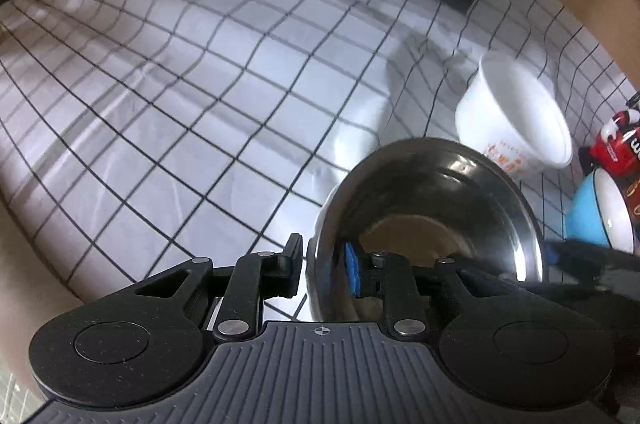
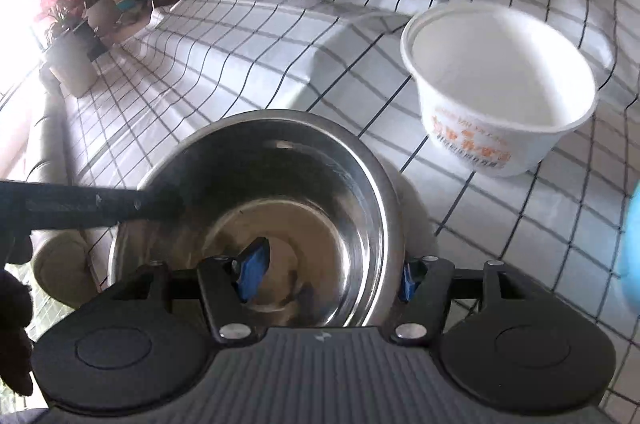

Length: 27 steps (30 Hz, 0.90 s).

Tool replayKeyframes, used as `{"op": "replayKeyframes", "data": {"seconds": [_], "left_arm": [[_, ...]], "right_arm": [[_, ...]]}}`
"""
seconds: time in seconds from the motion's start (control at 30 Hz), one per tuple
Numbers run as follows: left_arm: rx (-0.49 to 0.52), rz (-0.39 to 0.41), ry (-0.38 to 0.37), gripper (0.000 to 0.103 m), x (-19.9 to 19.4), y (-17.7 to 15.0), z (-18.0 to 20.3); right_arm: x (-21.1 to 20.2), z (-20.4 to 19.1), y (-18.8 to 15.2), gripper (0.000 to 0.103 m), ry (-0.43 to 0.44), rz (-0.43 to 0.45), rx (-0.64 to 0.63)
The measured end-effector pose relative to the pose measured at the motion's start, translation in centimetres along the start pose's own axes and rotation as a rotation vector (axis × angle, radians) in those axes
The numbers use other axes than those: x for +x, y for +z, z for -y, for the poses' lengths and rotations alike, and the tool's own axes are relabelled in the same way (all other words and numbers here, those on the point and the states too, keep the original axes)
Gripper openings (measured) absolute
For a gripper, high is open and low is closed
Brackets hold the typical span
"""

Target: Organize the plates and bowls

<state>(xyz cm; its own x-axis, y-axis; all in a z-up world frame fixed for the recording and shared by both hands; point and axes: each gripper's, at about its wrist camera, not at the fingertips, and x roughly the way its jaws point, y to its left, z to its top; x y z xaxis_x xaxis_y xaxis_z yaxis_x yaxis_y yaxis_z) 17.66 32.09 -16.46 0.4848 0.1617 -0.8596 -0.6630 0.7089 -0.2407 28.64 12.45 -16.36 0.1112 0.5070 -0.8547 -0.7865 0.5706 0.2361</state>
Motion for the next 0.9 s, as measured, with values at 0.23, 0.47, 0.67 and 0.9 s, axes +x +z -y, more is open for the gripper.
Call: {"op": "replayKeyframes", "data": {"seconds": [0.23,0.47,0.67,0.9], "left_arm": [[-0.045,-0.037,-0.023,0.035,1.4,0.3,-0.7],[-0.038,-0.102,-0.038,0.035,2.6,1.4,-0.1],[0.033,-0.160,-0.042,0.041,3.8,2.6,2.4],[0.112,-0.176,-0.116,0.041,5.0,3.3,5.1]], "right_arm": [[-3.0,0.2,-0.7,0.064,-0.138,0.125,-0.039],[-0.4,3.0,-1.9,0.069,0.037,-0.012,0.237],[-1.0,5.5,-2.8,0.069,0.129,-0.011,0.434],[-2.3,7.2,-3.8,0.069,-0.001,0.027,0.484]]}}
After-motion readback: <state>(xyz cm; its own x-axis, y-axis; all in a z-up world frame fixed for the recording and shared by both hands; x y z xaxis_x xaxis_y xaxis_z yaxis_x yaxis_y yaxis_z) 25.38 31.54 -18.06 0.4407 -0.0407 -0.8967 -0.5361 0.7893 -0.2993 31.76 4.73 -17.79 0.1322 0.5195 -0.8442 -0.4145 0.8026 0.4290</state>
